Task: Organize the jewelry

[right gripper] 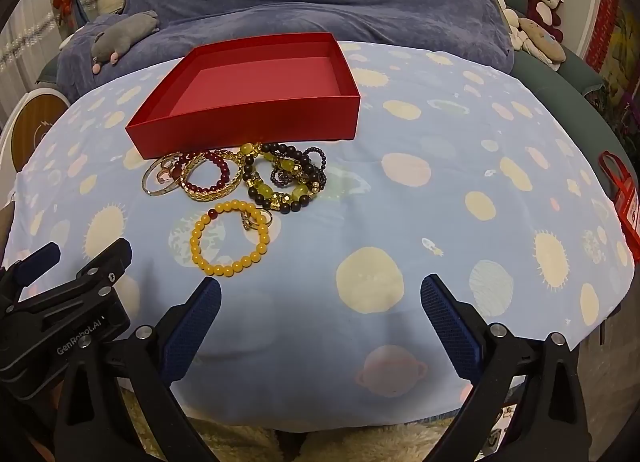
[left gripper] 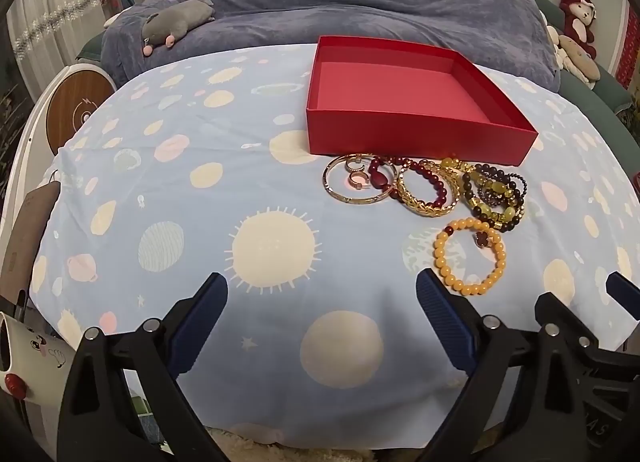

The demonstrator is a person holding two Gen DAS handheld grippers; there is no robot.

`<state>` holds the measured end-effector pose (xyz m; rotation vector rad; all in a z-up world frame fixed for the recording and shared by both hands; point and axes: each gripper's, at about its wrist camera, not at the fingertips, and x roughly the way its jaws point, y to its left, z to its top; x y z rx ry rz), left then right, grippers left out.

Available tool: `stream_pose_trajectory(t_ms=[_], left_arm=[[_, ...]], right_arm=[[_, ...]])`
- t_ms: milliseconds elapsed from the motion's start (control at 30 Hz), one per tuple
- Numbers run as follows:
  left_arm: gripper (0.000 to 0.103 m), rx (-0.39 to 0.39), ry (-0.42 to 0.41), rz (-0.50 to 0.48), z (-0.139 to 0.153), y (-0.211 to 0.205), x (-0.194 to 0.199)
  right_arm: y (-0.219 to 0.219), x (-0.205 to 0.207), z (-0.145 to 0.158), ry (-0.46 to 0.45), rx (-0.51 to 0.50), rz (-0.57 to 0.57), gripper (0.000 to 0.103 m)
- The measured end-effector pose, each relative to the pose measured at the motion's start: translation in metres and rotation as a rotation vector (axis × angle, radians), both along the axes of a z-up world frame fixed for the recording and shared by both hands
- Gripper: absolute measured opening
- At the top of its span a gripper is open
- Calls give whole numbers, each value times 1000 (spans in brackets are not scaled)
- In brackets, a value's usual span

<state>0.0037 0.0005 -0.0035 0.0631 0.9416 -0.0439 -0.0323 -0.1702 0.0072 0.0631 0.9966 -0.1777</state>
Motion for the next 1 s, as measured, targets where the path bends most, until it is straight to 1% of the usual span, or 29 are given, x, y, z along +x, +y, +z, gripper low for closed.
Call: stream_pose_trajectory(t_ms=[1000], left_arm=[[91,-3,5,5,-3,5,1]], right_arm=[[-3,3,-2,1,6,-2,96]])
